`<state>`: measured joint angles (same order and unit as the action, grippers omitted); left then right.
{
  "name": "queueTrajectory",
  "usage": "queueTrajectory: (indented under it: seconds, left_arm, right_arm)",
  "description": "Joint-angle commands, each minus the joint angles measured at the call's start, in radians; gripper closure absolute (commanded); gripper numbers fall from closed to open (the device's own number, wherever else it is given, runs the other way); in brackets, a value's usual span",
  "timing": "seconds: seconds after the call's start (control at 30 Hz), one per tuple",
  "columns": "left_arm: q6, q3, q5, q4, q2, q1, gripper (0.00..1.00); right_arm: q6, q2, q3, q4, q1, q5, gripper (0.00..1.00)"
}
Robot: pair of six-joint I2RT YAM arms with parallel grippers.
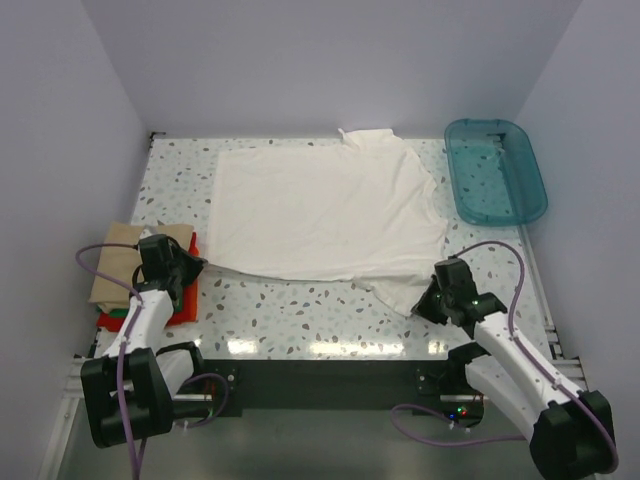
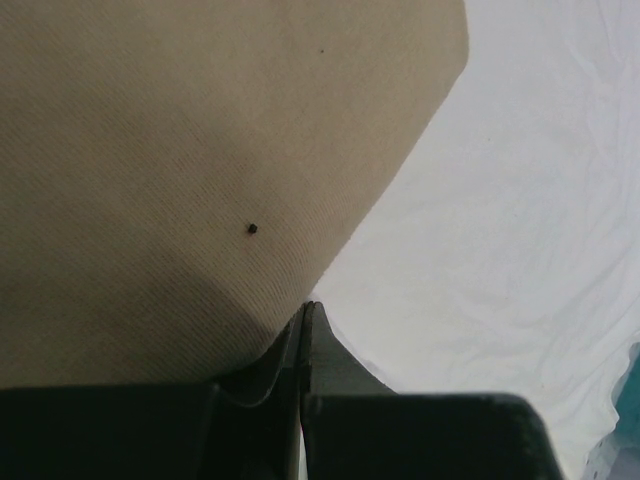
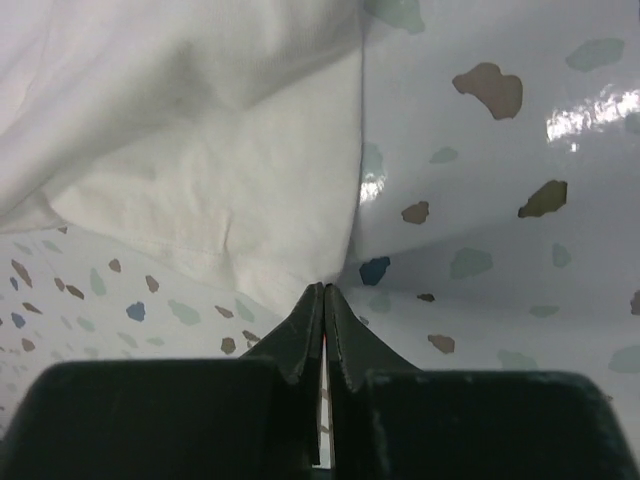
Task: Fold and stack the t-shirts
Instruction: Flatten the tshirt out, then fold the tshirt
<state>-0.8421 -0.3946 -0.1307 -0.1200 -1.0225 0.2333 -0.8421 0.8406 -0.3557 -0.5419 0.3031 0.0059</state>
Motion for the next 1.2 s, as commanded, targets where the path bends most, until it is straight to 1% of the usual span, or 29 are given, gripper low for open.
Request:
queueTrajectory:
  seconds: [0.0,0.13,0.33,0.37,0.53,0.6,0.67,0.7,0.83,1.0,1.17]
  left_arm:
    - [0.029,-0.001,0.005,0.008,0.022,-0.005,1.0]
    - [0.029,0.0,0.023,-0.016,0.044,-0.003,1.0]
    - [0.012,0.023,0.045,-0.067,0.094,-0.005,1.0]
    - [0.012,0.023,0.046,-0.073,0.104,-0.003,1.0]
    - [-0.023,0.062,0.063,-0.104,0.159,-0.012,1.0]
    - [-0.035,0.069,0.062,-0.099,0.171,-0.02,1.0]
    - [-0.034,0.06,0.063,-0.09,0.159,-0.026,1.0]
    - [-0.032,0.053,0.062,-0.092,0.151,-0.026,1.0]
    - [-0.028,0.013,0.077,-0.078,0.104,-0.032,1.0]
    - [-0.032,-0.084,0.077,-0.056,-0.008,-0.037,1.0]
    - [-0.035,-0.199,0.089,-0.037,-0.143,-0.052,1.0]
  right_arm:
    - [0.021,-0.107,-0.064,-0.113,0.007,-0.004,1.0]
    - [0.032,-0.199,-0.129,-0.245,0.005,-0.001,1.0]
    - [0.047,-0.311,-0.245,-0.374,0.007,0.008,1.0]
    - [0.048,-0.311,-0.246,-0.388,0.005,0.011,1.0]
    - [0.064,-0.371,-0.35,-0.481,0.005,0.061,1.0]
    - [0.078,-0.373,-0.385,-0.481,0.005,0.1,1.0]
    - [0.09,-0.338,-0.402,-0.463,0.005,0.105,1.0]
    - [0.107,-0.321,-0.417,-0.428,0.005,0.097,1.0]
    - [0.14,-0.187,-0.459,-0.32,0.007,0.112,1.0]
    - [0.164,0.02,-0.56,-0.173,0.004,0.164,1.0]
    - [0.187,0.224,-0.658,-0.081,-0.001,0.14,1.0]
